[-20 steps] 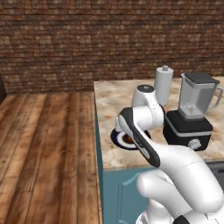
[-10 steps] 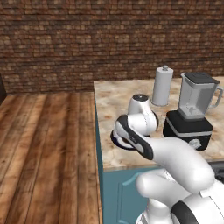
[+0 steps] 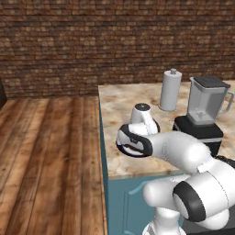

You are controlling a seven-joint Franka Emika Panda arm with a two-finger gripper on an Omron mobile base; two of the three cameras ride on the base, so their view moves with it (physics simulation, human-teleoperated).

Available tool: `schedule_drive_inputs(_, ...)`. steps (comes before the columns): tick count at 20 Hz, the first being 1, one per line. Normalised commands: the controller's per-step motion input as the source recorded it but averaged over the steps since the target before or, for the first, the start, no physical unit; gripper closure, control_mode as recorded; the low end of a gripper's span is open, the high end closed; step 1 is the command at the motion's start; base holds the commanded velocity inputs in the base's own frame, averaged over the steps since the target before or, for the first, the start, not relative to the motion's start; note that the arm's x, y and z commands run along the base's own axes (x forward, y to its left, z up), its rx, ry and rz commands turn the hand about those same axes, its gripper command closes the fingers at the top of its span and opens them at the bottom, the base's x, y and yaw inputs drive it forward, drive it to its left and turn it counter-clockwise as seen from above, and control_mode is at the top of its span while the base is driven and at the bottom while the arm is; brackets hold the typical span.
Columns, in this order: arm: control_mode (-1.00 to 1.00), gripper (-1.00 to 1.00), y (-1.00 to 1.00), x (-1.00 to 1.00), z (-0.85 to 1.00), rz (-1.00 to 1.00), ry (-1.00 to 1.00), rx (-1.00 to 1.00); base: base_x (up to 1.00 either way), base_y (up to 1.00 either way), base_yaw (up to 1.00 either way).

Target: Pick the orange and tangerine from the fridge and place them on the plate next to the blender to make a fruit smoothie.

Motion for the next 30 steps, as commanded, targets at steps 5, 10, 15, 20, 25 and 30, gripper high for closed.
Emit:
schedule_drive_inputs(5,-1.00,1.00,0.06,0.53,-0.30,0.00,-0.02,-0.05,0.00,0.00,0.00)
schedule_drive_inputs(10,-1.00,-1.00,0.07,0.26,-0.20,0.00,0.00,-0.05,0.00,0.00,0.00)
schedule_drive_inputs(15,-1.00,-1.00,0.02,0.00,0.00,0.00,0.00,0.00,0.00,0.00,0.00)
schedule_drive_inputs(20,-1.00,-1.00,0.00,-0.22,0.16,0.00,-0.06,0.00,0.00,0.00,0.00)
schedule_drive_inputs(25,-1.00,-1.00,0.00,-0.93,0.71,-0.01,-0.30,0.00,0.00,0.00,0.00)
schedule_drive_inputs(30,-1.00,-1.00,0.00,-1.00,0.93,0.00,-0.46,0.00,0.00,0.00,0.00)
